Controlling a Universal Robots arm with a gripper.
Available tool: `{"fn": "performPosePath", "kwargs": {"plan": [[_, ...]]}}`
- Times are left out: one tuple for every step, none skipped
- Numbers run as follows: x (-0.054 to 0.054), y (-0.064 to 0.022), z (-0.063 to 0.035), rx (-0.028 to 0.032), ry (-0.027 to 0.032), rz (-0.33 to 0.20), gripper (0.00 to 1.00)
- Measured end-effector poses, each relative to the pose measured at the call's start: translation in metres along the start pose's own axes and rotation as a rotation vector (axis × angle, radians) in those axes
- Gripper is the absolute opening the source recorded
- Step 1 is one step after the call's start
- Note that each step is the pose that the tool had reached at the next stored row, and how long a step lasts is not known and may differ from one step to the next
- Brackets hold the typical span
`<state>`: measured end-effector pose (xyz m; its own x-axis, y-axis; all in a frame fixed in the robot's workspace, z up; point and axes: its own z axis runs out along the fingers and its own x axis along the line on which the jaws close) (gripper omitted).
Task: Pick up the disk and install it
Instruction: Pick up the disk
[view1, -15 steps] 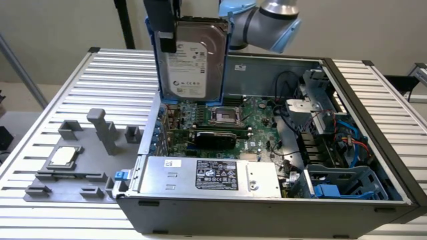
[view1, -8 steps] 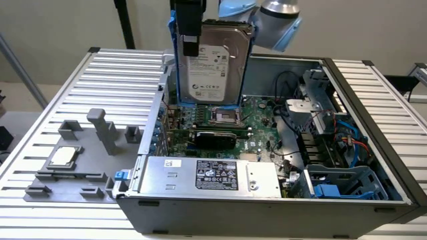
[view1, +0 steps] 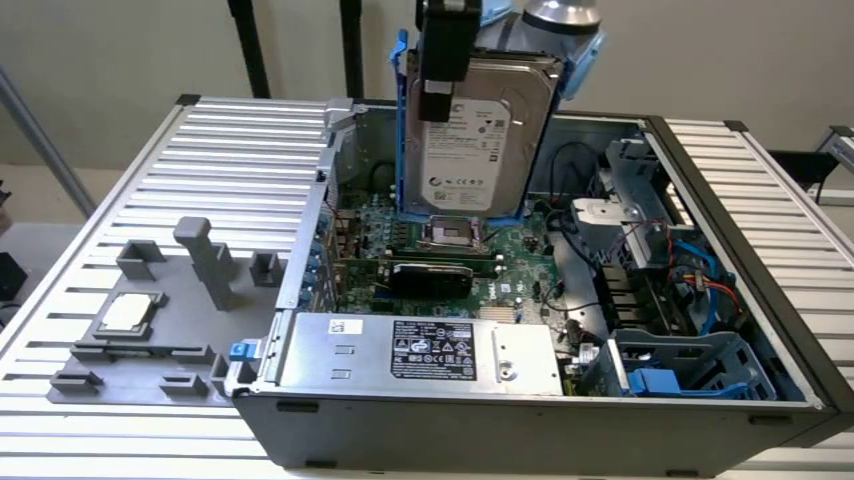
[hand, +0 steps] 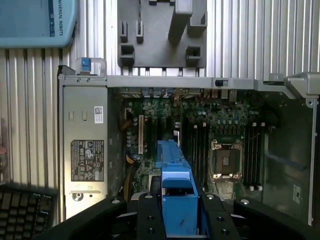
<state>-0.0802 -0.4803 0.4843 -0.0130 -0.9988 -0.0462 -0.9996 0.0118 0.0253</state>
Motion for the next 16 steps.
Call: {"fn": "performPosePath", "kwargs": {"plan": [[0.001, -0.0047, -0.0001, 0.0000, 0.0000, 0.000, 0.33], [0.002, -0.0091, -0.0002, 0.0001, -0.0001, 0.000, 0.33], [0.003, -0.0137, -0.0004, 0.0000, 0.0000, 0.000, 0.33], [0.005, -0.0185, -0.0005, 0.0000, -0.0001, 0.000, 0.33], [0.006, -0.0230, -0.0006, 0.0000, 0.0000, 0.000, 0.33], [0.007, -0.0275, -0.0007, 0.0000, 0.0000, 0.000, 0.33], [0.009, -0.0320, -0.0008, 0.0000, 0.0000, 0.000, 0.33], [0.011, -0.0365, -0.0009, 0.0000, 0.0000, 0.000, 0.33], [0.012, -0.0410, -0.0010, 0.0000, 0.0000, 0.000, 0.33], [0.014, -0.0456, -0.0011, 0.0001, -0.0001, 0.000, 0.33], [0.016, -0.0500, -0.0012, 0.0000, -0.0001, 0.000, 0.33], [0.018, -0.0547, -0.0012, 0.0001, -0.0001, 0.000, 0.33], [0.019, -0.0595, -0.0013, 0.0000, 0.0000, 0.000, 0.33], [0.021, -0.0642, -0.0014, 0.0000, -0.0001, 0.000, 0.33], [0.023, -0.0687, -0.0015, 0.0000, 0.0000, 0.000, 0.33], [0.026, -0.0731, -0.0016, 0.0000, 0.0000, 0.000, 0.33]]}}
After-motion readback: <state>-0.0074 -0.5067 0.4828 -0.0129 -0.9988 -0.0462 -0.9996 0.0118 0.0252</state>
